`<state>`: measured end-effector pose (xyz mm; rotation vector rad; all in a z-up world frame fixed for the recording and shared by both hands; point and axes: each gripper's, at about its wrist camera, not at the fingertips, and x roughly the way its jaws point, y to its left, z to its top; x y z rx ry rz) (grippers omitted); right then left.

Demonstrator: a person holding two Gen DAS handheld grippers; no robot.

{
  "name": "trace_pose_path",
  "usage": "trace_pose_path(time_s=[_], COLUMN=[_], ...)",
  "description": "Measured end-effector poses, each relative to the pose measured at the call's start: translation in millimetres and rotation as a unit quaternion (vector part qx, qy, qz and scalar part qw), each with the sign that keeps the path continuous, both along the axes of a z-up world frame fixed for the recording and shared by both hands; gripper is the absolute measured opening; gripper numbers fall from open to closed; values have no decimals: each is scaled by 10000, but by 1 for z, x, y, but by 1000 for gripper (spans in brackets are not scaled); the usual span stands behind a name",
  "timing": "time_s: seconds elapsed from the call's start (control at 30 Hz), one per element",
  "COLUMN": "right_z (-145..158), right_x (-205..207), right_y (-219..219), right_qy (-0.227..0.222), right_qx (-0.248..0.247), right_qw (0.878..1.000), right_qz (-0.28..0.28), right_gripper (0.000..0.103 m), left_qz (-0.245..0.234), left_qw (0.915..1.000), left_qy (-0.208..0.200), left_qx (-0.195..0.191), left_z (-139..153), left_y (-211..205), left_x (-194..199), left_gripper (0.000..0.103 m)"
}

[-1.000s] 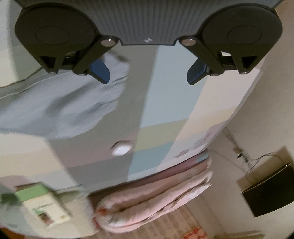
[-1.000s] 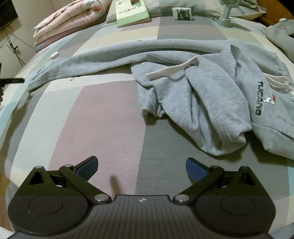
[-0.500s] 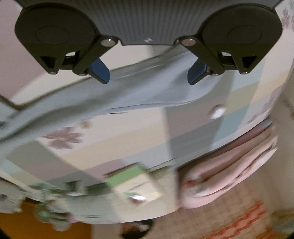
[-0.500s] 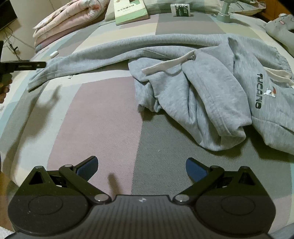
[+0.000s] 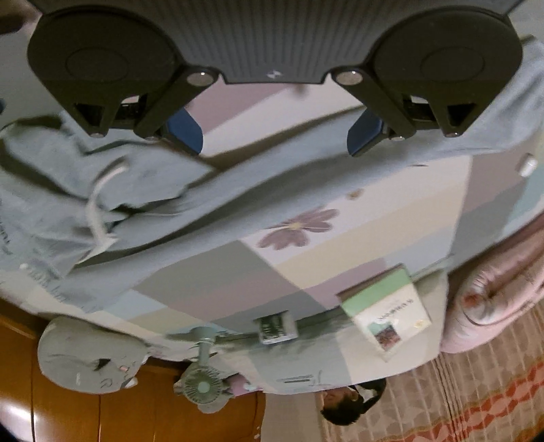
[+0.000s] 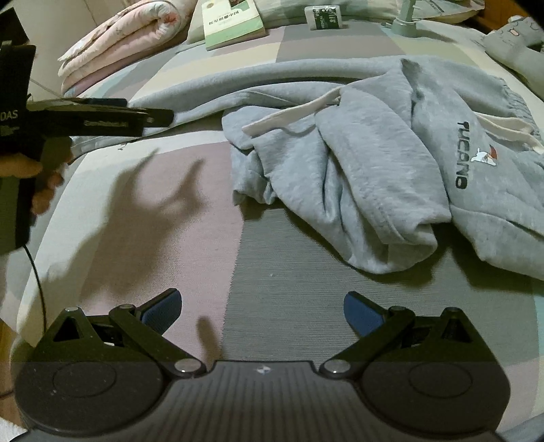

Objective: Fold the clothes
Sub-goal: 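Release the pant leg and move the left gripper back over the clothes, then grasp the grey pant leg with the right gripper and lift it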

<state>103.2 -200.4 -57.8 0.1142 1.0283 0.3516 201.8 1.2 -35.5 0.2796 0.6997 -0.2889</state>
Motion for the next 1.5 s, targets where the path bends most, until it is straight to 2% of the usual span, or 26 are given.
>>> trace_pose_path(time_s=[0.3, 0.5, 0.67, 0.87, 0.97, 1.03, 1.1, 1.23, 1.37, 1.5], right_z=[-2, 3, 20, 50, 63, 65, 63, 44, 16, -3], right_x=[-9, -18, -21, 3, 29, 52, 80, 131, 177, 206], right_y=[-7, -19, -15, 9, 25, 34, 44, 57, 56, 56], right_qy=[-156, -214, -502, -1063, -1336, -1363, -1271, -798, 54, 468], right_qx=[-75, 86, 138, 62, 16, -70, -190, -410, -383, -558], right_qw=[9997, 9997, 9975, 9873, 9799, 9788, 9802, 9872, 9947, 9950], right_qz=[156, 119, 483, 1177, 1483, 1526, 1504, 1320, 950, 688], right_gripper=[103, 103, 103, 103, 103, 103, 103, 103, 103, 103], left_qz=[-69, 175, 480, 780, 881, 915, 892, 844, 815, 806], left_qw=[9995, 9998, 9984, 9951, 9945, 9944, 9949, 9958, 9962, 9962], left_qy=[138, 127, 103, -124, -180, -203, -210, -243, -293, -335], left_qx=[-286, 2, 284, 594, 542, 480, 419, 248, 114, 28], left_z=[-8, -10, -6, 9, 14, 15, 16, 17, 16, 17], left_y=[-35, -43, -27, 1, 17, 24, 29, 36, 40, 43], left_x=[-44, -74, -89, -101, -106, -108, -110, -111, -113, -115], left_gripper=[93, 94, 94, 94, 95, 95, 95, 95, 95, 95])
